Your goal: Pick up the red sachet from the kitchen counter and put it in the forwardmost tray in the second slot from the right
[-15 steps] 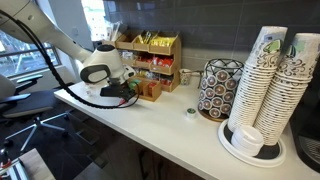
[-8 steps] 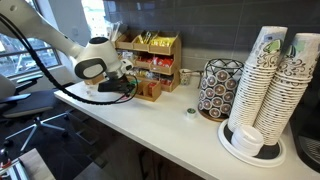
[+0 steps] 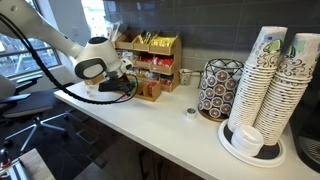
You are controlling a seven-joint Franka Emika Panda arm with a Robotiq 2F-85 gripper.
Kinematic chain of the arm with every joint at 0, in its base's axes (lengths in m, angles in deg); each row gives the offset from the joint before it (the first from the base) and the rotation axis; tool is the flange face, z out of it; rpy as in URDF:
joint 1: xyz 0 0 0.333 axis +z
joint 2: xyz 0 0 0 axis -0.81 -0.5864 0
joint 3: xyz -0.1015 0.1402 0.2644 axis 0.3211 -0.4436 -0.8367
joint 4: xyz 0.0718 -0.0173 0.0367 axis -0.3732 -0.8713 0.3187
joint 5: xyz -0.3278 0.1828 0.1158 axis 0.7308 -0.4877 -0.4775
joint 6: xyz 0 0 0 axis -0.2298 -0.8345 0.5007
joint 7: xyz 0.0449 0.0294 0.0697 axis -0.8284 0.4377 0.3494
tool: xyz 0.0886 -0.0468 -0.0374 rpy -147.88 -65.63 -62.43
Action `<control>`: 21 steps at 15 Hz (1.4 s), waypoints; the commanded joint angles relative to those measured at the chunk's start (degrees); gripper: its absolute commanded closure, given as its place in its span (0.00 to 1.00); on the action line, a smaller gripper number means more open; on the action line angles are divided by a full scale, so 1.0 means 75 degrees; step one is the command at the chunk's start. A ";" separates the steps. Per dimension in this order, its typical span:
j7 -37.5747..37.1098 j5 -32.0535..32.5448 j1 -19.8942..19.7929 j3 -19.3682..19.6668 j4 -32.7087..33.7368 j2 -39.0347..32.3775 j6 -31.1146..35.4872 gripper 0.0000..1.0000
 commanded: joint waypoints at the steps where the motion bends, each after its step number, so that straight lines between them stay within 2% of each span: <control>1: -0.0251 0.0110 0.0064 -0.0062 0.0001 -0.0212 0.1041 1.00; 6: -0.1186 0.1093 0.0145 0.0102 -0.0073 -0.0530 0.2216 1.00; 11: -0.2204 0.2065 0.0518 0.0907 -0.0072 -0.0779 0.3206 1.00; 12: -0.2729 0.2645 0.0270 0.0787 -0.0054 -0.0840 0.3310 1.00; 14: -0.3248 0.3066 0.0326 0.0863 0.0022 -0.0916 0.3353 1.00; 15: -0.3014 0.2619 0.0809 0.1204 0.0070 -0.0955 0.3330 1.00; 19: -0.3468 0.2631 0.1490 0.1699 0.0241 -0.1105 0.3368 1.00; 21: -0.3674 0.2679 0.2017 0.2240 0.0379 -0.1262 0.3455 1.00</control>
